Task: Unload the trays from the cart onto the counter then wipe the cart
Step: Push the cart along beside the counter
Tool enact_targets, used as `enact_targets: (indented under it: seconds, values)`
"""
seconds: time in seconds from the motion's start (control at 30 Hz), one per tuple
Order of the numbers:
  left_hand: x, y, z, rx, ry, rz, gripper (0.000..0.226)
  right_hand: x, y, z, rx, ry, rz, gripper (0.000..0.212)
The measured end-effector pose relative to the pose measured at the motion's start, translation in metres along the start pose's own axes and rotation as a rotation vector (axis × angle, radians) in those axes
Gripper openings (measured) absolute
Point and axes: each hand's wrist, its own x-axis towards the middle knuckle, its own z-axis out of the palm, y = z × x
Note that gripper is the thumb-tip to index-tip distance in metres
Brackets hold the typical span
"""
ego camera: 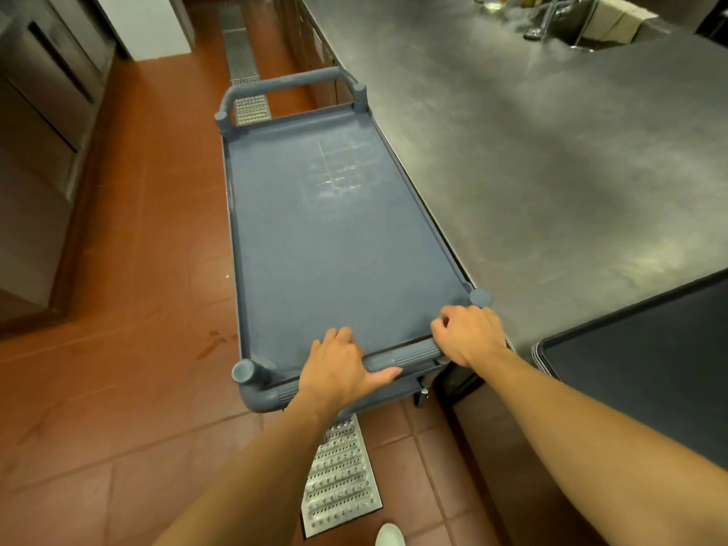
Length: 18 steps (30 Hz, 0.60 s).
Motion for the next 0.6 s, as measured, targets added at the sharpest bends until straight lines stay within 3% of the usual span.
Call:
enact_targets:
  seconds: [0.23, 0.47, 0.6]
  values:
    - [0.007, 0.013, -0.001, 0.021, 0.021, 0.004, 0.093, 0.010, 0.012, -0.006, -0.027, 0.003, -0.013, 0.027]
    - [0.001, 0.003, -0.007, 0.009, 0.062, 0.005, 0.089, 0.015, 0.009, -0.010, -0.065, -0.157, -0.080, 0.040]
    - [-0.008, -0.016, -0.024, -0.037, 0.067, -0.027, 0.092, 0.010, 0.005, -0.016, -0.055, -0.095, -0.138, 0.045]
